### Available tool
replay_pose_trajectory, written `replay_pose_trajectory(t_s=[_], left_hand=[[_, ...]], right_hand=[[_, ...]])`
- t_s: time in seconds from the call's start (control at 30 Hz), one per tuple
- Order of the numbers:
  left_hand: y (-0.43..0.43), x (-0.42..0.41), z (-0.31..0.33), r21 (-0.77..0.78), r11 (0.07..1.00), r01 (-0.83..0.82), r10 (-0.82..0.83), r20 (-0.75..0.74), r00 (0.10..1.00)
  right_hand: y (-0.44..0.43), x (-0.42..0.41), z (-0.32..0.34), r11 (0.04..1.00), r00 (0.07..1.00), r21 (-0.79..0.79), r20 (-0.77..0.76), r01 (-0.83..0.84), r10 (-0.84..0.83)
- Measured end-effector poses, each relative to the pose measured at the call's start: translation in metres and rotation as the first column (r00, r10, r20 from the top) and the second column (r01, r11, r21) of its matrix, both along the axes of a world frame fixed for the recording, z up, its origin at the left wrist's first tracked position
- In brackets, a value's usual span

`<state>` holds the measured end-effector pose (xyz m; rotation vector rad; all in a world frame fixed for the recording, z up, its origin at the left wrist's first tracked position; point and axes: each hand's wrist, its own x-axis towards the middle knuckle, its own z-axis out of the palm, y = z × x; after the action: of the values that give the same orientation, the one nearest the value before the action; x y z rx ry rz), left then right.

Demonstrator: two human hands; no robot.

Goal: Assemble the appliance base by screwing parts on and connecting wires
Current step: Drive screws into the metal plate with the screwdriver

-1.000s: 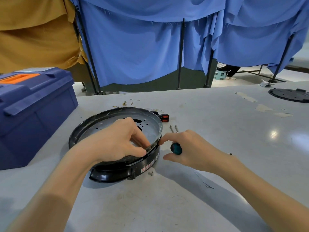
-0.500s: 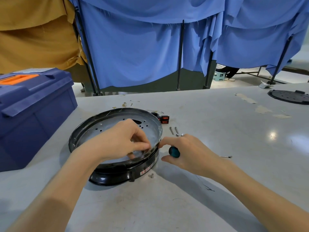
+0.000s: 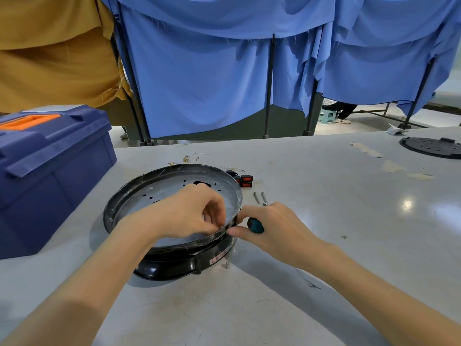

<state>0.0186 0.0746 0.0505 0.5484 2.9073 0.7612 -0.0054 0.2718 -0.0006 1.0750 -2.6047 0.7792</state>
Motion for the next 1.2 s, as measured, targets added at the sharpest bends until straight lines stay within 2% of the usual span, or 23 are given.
replay_pose_trajectory(t_s=[0.5,0.9,1.1,1.2], left_hand=[[-0.004,-0.010,0.002,0.024,0.998,0.052,-0.055,0.147,0.988],[0.004,-0.021,0.007,-0.108,0.991,0.074,-0.056,0.164,0.985],[0.002,-0.018,0.018,-0.039,0.998,0.051,-0.040,0.241,0.970],[-0.003,-0.019,0.026,-0.025,0.999,0.045,-0.039,0.225,0.974]], right_hand=[[0.000,-0.002,-0.002,0.999,0.999,-0.040,-0.002,-0.033,0.033],[0.000,-0.003,-0.001,0.998,0.999,-0.052,0.006,-0.042,0.043],[0.000,-0.004,-0.003,0.997,0.999,-0.064,0.002,-0.033,0.033],[0.000,-0.004,-0.003,0.997,0.999,-0.066,0.006,-0.038,0.038]])
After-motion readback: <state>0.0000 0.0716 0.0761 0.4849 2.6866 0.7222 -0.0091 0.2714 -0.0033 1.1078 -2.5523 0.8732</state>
